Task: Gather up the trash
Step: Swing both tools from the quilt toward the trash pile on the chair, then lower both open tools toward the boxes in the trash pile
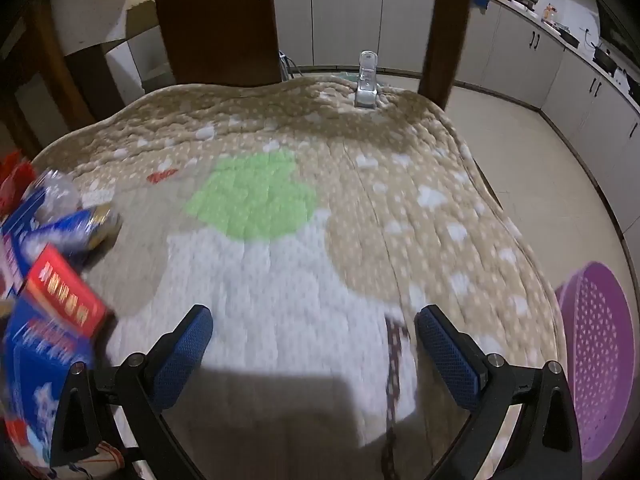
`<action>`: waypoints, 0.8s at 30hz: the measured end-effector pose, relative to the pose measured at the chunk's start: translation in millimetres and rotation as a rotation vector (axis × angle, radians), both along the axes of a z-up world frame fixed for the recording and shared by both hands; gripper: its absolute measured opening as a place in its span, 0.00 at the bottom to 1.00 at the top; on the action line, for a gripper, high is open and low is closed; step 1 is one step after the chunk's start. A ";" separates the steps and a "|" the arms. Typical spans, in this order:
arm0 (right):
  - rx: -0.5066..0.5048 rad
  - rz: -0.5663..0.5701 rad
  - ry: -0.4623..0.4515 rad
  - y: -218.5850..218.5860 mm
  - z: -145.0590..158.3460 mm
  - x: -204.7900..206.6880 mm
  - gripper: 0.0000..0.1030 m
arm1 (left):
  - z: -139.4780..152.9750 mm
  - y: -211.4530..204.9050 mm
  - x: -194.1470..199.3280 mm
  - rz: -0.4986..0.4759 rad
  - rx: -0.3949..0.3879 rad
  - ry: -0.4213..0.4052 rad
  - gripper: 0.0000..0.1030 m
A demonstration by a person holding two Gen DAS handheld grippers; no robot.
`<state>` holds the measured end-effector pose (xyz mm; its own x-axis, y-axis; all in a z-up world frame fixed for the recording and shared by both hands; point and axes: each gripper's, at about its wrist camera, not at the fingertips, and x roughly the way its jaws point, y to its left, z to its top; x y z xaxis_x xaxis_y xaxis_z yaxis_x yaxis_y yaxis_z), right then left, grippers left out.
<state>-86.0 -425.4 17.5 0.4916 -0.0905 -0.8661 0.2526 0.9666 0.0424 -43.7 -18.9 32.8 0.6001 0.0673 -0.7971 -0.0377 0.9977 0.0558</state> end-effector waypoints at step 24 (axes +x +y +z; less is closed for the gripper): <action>-0.076 0.001 -0.363 53.6 123.3 -142.8 1.00 | 114.0 -36.5 -134.5 -0.137 -0.051 -0.160 1.00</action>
<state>-228.8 -371.8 140.7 0.7658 -0.1467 -0.6261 0.2330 0.9708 0.0576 -178.3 -55.5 146.8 0.7198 -0.0620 -0.6914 0.0945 0.9955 0.0090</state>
